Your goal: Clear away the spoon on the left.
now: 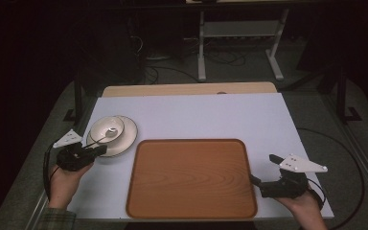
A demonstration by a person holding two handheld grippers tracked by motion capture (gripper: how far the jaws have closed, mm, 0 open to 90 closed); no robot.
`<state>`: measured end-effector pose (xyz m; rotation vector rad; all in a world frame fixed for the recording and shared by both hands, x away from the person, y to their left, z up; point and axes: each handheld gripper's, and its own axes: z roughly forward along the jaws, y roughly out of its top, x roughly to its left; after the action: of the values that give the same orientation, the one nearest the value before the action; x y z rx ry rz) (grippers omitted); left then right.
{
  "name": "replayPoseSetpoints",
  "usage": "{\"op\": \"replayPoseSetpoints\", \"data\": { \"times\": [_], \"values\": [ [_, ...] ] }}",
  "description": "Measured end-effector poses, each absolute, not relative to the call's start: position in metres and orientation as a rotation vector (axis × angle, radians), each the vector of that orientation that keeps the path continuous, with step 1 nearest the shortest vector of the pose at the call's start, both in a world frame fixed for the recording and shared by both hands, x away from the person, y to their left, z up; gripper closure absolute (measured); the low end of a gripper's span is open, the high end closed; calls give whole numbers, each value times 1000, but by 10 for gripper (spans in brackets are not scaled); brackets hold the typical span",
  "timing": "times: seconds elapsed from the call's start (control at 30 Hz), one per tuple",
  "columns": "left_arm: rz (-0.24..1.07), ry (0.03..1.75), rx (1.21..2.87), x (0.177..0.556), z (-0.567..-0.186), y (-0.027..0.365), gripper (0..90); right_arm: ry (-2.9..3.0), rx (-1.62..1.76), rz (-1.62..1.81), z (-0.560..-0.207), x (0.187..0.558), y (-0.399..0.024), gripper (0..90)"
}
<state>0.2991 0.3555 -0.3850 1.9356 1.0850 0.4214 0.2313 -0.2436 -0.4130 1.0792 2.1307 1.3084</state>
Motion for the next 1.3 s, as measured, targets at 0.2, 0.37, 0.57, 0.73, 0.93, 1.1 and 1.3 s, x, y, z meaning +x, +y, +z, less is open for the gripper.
{"op": "replayPoseSetpoints", "data": {
  "times": [0.2,0.37,0.57,0.73,0.93,1.1,1.3],
  "values": [
    [436,1112,1918,299,-385,364,894,2131,1080,1307,-413,231,-244,15],
    [451,1137,1899,298,-385,372,894,2130,1080,1307,-413,231,-244,15],
    [461,1161,1879,298,-386,379,894,2131,1082,1307,-413,231,-244,15],
    [473,1176,1865,298,-385,385,894,2130,1081,1306,-413,231,-244,15],
    [485,1198,1848,299,-386,390,895,2131,1081,1306,-413,231,-244,15],
    [496,1207,1840,302,-388,393,895,2133,1080,1305,-413,232,-243,15],
    [516,1229,1823,305,-389,397,895,2133,1080,1304,-413,232,-243,15]
  ]
}}
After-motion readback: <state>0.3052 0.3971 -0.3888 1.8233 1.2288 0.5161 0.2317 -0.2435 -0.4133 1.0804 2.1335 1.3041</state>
